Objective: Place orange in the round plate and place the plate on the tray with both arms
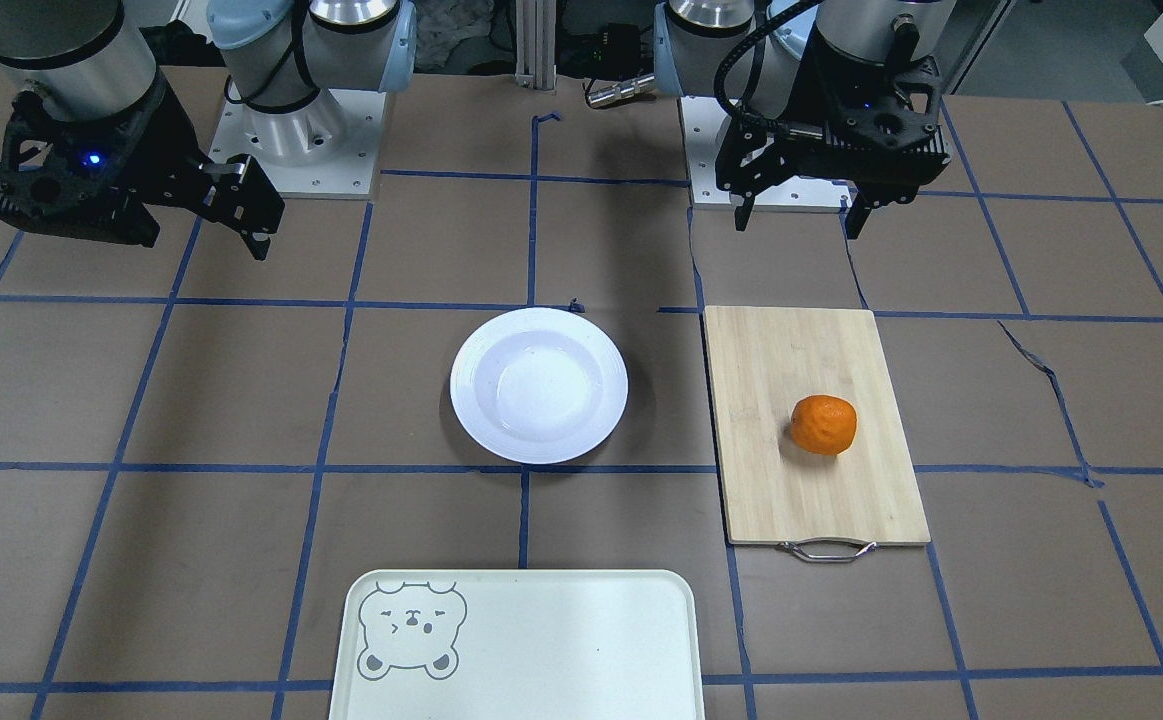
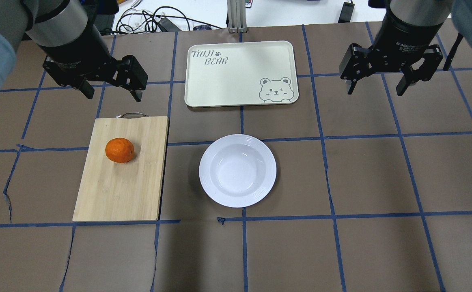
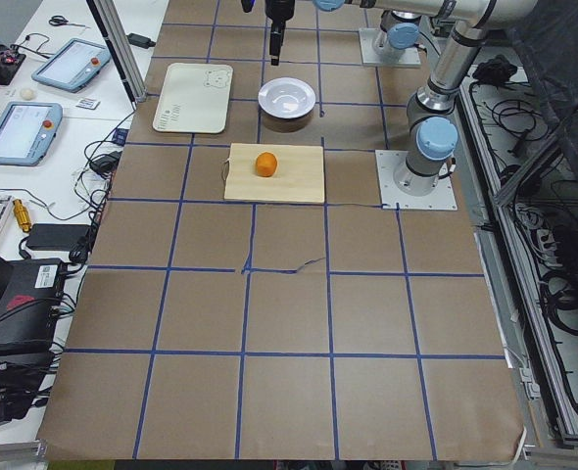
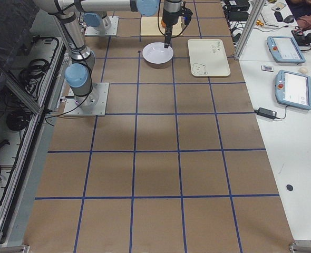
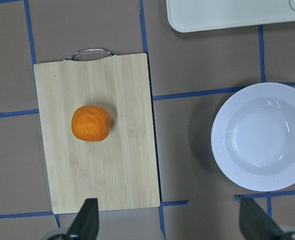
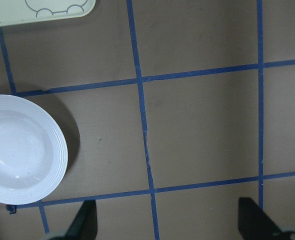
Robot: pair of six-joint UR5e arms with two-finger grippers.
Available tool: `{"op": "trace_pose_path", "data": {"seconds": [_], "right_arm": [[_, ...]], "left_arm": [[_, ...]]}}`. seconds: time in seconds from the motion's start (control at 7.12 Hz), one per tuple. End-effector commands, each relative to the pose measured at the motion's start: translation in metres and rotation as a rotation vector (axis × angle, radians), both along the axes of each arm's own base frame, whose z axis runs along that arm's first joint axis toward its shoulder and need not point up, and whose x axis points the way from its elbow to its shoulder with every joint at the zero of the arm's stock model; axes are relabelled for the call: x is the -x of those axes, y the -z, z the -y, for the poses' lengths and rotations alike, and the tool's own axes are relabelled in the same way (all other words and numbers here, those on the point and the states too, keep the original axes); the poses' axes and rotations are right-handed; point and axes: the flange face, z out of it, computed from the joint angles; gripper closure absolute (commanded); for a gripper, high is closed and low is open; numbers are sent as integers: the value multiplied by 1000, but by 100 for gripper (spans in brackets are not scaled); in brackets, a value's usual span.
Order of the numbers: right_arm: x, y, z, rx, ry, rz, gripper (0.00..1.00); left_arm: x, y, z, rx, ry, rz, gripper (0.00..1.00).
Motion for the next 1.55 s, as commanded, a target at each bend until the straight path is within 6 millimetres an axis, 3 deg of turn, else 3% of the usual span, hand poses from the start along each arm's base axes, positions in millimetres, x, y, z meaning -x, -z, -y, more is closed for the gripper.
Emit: {"op": "trace_pose_path", "data": {"seconds": [0.0, 0.14, 0.56, 0.7, 0.84, 1.12, 1.4], "right_arm": [[0, 0, 0, 1, 2, 0, 0], [1, -1, 0, 3, 4, 0, 0], [0, -1, -1, 0, 1, 0, 0], [0, -1, -1, 0, 1, 0, 0], [0, 0, -1, -5, 0, -1, 0], [0, 1, -1, -6, -1, -1, 0], [1, 0, 0, -5, 1, 0, 0]], "left_arm": [[-29, 19, 16, -39, -54, 7, 0], [-43, 53, 40, -93, -72, 7, 0], [-59, 161, 129, -51, -43, 87, 0], [-63, 208, 149, -68, -27, 90, 0], [-74, 243, 155, -102, 2, 127, 0], [-114, 278, 146, -204, 44, 152, 0], [-117, 313, 117, -335, 46, 120, 0]]}}
